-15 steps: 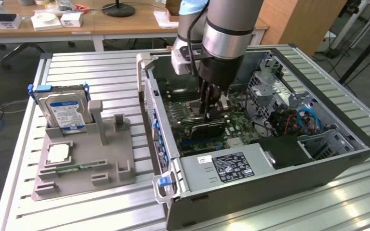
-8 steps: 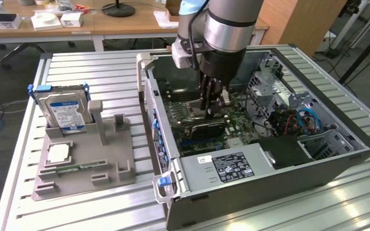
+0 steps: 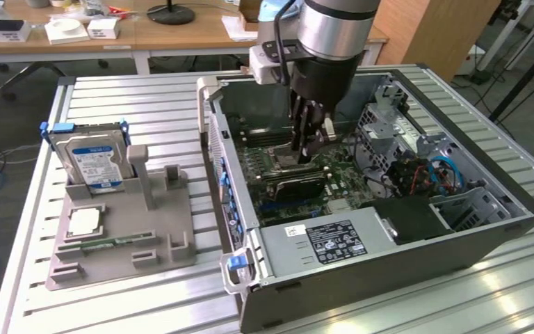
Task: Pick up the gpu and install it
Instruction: 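Insert the gpu into the slot, then press down on the gpu until it lock into place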
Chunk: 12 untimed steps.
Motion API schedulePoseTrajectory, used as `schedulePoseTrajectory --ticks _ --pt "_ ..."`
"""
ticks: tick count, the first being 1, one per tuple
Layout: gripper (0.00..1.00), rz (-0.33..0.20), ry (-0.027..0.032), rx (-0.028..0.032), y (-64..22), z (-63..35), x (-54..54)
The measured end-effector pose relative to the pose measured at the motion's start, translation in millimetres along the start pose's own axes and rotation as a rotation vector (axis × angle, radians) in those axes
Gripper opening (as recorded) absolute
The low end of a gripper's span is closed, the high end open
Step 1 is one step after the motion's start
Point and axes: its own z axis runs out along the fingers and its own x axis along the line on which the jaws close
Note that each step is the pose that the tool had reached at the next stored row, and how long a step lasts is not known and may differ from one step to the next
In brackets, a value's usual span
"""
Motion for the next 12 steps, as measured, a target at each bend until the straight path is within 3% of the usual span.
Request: schedulePoseTrajectory --ticks 5,12 --pt "0.34 0.000 0.0001 0.0000 -0.2 -11.9 -0.3" --pt "0.34 0.000 0.0002 0.0000 -0.3 -13.1 -0.3"
